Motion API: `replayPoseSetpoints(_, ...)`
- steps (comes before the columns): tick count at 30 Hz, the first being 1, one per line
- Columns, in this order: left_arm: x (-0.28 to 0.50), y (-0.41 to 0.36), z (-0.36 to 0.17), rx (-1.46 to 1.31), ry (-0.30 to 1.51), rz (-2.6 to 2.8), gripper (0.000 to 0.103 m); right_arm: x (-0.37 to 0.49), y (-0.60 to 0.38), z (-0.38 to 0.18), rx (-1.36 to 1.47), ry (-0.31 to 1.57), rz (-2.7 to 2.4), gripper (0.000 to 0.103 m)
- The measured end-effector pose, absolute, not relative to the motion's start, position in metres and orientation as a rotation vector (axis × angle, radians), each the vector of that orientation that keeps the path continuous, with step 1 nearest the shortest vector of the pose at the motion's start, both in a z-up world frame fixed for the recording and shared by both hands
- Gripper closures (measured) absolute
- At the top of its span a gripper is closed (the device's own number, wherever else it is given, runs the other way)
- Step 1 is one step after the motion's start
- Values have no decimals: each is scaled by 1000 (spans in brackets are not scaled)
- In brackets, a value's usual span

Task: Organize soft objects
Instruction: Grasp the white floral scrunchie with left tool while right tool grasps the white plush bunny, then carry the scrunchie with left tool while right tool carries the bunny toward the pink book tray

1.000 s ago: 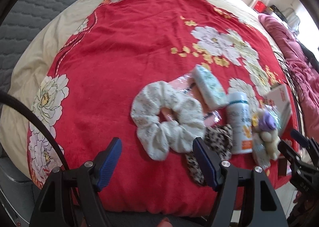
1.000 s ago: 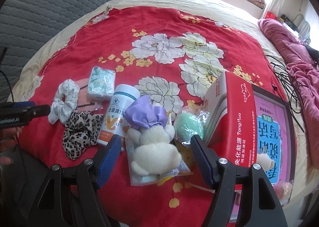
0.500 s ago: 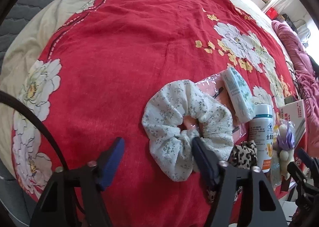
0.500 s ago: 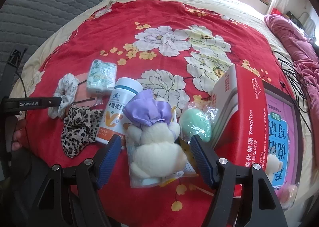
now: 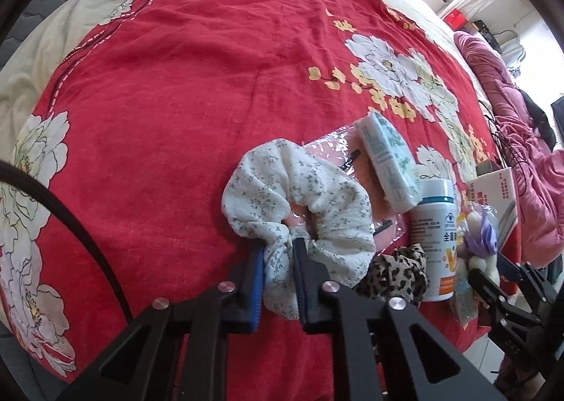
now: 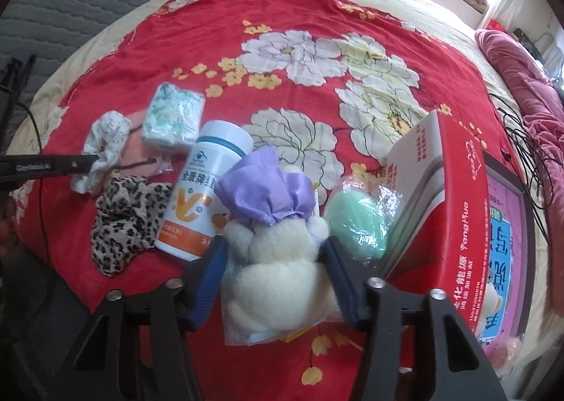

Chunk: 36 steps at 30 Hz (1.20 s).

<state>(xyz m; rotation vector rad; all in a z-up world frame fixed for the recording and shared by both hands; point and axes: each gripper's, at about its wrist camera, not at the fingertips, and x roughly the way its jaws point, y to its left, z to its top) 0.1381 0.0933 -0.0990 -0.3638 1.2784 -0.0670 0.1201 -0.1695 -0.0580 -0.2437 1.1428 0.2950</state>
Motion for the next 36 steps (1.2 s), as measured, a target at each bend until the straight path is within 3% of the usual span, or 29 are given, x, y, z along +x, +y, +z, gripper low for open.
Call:
replayPoseSetpoints(7,133,92,-81,-376,1241,-90,90,121,-179,-50,-154,1131,317,53)
replayPoseSetpoints(20,120,58,-13,-265,1131,-162,91,110,-193,-16,-47,1070,341,54)
replayPoseSetpoints(36,92,-3,34,-134,1064,-253,91,89,-209,22,-3,989,336,54)
